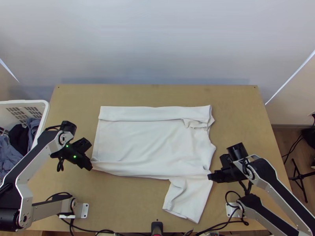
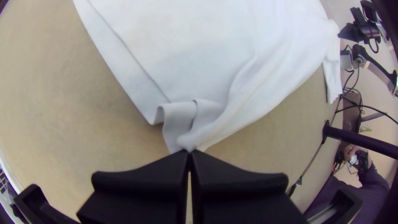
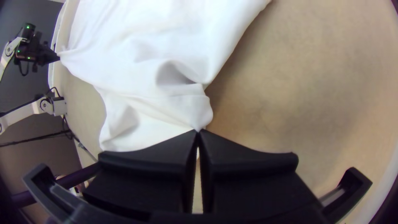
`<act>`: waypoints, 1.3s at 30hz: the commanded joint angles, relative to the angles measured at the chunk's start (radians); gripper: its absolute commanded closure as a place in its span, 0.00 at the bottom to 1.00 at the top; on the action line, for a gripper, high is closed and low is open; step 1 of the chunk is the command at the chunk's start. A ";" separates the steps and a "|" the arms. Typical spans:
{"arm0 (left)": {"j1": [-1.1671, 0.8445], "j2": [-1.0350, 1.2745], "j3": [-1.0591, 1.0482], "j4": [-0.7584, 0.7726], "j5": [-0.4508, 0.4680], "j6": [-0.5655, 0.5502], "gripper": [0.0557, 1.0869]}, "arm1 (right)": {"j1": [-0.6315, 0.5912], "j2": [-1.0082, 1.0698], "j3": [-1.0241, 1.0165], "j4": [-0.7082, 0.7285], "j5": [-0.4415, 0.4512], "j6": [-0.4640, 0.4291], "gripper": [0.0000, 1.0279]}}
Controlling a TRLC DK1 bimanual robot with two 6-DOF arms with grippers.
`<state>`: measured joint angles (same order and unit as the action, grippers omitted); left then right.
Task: Fold the t-shirt
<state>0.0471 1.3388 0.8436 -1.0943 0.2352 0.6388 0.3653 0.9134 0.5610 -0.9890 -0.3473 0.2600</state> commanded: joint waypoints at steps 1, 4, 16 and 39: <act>0.011 -0.006 0.055 -0.015 0.053 -0.050 0.96 | -0.002 0.004 0.073 -0.005 -0.002 -0.002 0.97; 0.013 -0.003 0.083 -0.019 0.085 -0.065 0.96 | 0.004 0.025 0.122 -0.005 -0.001 -0.004 0.97; 0.068 0.059 0.158 -0.007 0.115 -0.099 0.96 | -0.028 0.093 0.257 -0.028 0.001 -0.091 0.97; 0.099 0.209 0.364 0.062 0.147 -0.203 0.96 | -0.178 0.449 0.659 0.039 -0.001 -0.214 0.97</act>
<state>0.1390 1.5070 1.1534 -1.0592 0.3801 0.4656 0.1970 1.2701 1.1309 -0.9768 -0.3477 0.0505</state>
